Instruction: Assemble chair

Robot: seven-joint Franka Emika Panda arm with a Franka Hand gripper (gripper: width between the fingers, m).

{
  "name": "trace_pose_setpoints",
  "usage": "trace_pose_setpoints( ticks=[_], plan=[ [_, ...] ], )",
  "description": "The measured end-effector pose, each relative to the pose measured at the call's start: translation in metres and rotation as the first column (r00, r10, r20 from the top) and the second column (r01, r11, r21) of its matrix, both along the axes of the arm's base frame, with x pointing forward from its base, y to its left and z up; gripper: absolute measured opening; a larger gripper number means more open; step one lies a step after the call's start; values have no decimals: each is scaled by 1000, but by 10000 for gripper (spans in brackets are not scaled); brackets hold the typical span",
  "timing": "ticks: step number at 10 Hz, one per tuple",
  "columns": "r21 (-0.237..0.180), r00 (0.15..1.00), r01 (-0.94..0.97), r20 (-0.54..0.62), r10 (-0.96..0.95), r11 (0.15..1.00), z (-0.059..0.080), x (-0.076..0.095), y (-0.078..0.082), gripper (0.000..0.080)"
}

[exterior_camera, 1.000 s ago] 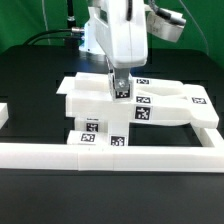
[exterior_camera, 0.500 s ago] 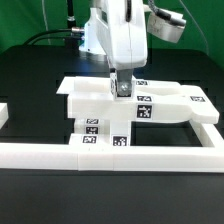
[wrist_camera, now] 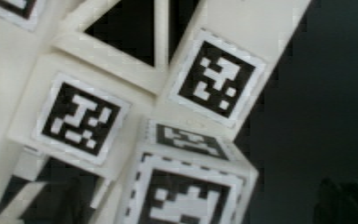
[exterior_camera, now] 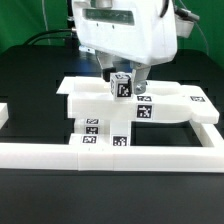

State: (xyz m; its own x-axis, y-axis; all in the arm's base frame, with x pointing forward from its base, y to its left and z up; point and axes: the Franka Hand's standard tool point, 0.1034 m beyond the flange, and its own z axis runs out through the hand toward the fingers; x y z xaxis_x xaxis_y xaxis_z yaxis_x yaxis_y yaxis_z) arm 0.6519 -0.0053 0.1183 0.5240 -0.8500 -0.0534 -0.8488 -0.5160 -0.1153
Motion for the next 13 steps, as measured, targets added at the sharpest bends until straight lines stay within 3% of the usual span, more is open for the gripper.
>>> trace_pose_setpoints(
  ticks=[4, 7, 10, 13],
  plan=[
    [-62, 897, -442, -3, 442, 895, 5, 3, -2, 649],
    [-97, 794, -606, -11, 608, 790, 4, 4, 5, 649],
    [-106, 696, -715, -10, 718, 691, 4, 4, 3, 649],
    [-73, 697, -716, -29, 716, 694, 6, 0, 4, 649]
  ],
)
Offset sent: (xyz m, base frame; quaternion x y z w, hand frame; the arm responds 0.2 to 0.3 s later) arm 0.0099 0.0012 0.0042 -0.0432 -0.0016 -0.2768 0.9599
